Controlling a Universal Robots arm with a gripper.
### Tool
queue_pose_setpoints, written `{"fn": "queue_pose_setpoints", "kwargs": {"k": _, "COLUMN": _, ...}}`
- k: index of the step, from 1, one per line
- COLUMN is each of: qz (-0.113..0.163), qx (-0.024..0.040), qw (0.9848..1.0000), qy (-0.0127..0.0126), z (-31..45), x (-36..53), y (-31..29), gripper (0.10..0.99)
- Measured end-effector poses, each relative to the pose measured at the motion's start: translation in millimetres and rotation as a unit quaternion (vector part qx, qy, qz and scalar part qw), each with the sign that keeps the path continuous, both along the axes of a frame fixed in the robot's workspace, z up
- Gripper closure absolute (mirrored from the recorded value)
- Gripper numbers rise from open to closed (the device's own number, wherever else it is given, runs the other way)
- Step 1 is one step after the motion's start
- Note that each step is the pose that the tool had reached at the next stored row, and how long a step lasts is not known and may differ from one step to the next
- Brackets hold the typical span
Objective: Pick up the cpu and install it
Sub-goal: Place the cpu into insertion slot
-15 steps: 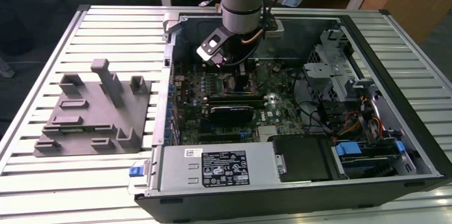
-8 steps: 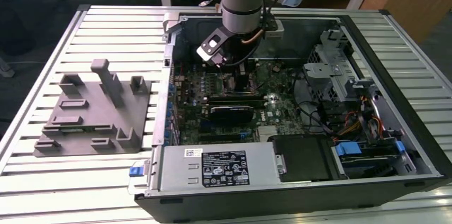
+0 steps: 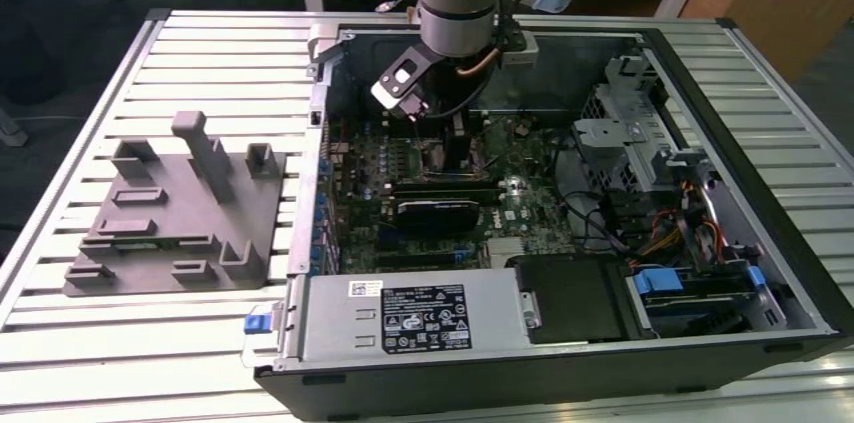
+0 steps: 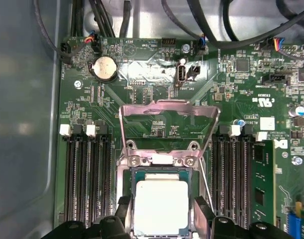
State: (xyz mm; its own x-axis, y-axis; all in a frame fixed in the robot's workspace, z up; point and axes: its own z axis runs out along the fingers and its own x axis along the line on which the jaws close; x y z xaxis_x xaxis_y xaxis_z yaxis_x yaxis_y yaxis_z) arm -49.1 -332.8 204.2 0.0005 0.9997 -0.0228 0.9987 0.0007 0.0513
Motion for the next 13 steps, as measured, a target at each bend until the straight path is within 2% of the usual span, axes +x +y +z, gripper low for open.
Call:
{"fn": "queue_pose_setpoints", "kwargs": {"k": 5, "qz": 0.0, "qx": 0.0, "qw": 1.0, "qy": 0.0, "z": 7.1, "x": 0.0, "y": 0.0, "gripper": 0.478}}
{"fn": "queue_pose_setpoints", "kwargs": {"k": 13, "qz": 0.0, "qx": 0.0, "qw": 1.0, "qy": 0.0, "z": 7.7, "x": 0.0, "y": 0.0, "gripper": 0.478}}
